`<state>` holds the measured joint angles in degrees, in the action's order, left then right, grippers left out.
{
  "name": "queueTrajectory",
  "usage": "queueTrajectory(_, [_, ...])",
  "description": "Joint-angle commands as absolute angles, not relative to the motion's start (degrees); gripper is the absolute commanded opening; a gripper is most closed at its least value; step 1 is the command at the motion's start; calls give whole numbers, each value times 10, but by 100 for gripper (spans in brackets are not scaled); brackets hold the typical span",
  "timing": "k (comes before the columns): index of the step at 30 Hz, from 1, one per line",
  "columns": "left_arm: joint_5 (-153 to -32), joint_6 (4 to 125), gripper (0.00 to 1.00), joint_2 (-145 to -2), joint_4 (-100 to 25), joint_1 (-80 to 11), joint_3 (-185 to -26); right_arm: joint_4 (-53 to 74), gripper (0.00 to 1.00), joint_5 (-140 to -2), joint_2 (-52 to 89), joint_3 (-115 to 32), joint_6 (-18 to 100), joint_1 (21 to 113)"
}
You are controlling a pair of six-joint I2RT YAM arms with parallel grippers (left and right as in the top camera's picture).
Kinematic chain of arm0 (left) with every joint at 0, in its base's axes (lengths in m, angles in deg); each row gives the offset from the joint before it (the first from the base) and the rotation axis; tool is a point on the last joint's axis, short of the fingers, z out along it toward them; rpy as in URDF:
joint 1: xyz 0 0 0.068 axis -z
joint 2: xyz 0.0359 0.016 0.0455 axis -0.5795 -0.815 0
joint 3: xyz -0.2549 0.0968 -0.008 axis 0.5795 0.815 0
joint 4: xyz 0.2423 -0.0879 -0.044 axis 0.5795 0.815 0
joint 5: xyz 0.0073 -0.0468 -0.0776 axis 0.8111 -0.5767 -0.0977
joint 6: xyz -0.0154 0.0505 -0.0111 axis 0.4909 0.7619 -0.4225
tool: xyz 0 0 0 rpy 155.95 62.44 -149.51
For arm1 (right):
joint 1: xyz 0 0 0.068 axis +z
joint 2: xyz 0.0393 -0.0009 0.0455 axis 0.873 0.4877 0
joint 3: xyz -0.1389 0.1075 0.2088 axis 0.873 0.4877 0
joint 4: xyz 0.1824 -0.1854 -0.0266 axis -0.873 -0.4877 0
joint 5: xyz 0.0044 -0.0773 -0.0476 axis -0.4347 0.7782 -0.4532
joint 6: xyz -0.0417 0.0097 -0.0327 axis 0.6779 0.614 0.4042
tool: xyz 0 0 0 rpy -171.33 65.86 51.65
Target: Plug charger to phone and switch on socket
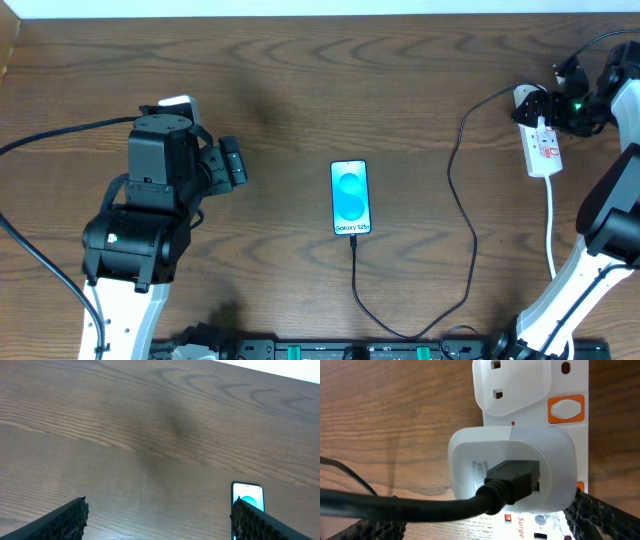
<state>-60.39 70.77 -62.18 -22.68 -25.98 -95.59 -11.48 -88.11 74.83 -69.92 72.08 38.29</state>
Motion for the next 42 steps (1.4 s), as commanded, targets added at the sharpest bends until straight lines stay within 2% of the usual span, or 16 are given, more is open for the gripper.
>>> queueTrajectory(1, [-597, 717, 91, -623, -226, -261, -961, -115, 99, -901, 754, -687, 717, 390])
queueTrajectory(33, [-597, 717, 91, -623, -226, -261, -961, -107, 99, -985, 754, -651, 719, 392])
queueTrajectory(42, [-597, 717, 91, -623, -226, -261, -961, -135, 99, -820, 731, -695, 581, 374])
